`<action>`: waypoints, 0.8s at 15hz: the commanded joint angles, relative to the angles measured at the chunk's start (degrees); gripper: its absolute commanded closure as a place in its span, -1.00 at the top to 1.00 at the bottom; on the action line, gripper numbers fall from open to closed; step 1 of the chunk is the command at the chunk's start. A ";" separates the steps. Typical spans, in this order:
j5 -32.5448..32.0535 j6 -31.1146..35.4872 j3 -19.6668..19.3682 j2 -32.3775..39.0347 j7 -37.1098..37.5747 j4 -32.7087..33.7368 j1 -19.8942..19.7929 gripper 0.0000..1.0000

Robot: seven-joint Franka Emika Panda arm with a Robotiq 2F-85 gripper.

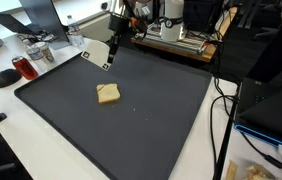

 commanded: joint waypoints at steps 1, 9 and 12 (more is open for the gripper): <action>-1.93 4.37 5.34 -1.01 -2.23 -1.85 -2.00 -0.98; 7.01 11.27 19.48 -0.59 -25.43 1.40 -13.77 -0.98; 12.49 14.51 25.09 0.75 -36.73 5.53 -20.11 -0.98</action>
